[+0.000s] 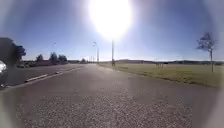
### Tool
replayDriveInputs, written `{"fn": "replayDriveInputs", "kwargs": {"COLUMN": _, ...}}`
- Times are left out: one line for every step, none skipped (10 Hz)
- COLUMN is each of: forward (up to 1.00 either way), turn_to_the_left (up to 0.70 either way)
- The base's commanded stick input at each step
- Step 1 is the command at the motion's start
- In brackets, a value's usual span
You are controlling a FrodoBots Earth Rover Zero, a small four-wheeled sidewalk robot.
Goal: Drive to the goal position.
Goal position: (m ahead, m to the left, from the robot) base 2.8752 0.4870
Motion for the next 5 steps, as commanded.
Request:
{"fn": "replayDriveInputs", "kwargs": {"forward": 0.70, "turn_to_the_left": 0.00}}
{"fn": "replayDriveInputs", "kwargs": {"forward": 0.70, "turn_to_the_left": 0.00}}
{"fn": "replayDriveInputs", "kwargs": {"forward": 0.70, "turn_to_the_left": 0.00}}
{"fn": "replayDriveInputs", "kwargs": {"forward": 0.70, "turn_to_the_left": 0.00}}
{"fn": "replayDriveInputs", "kwargs": {"forward": 0.70, "turn_to_the_left": 0.00}}
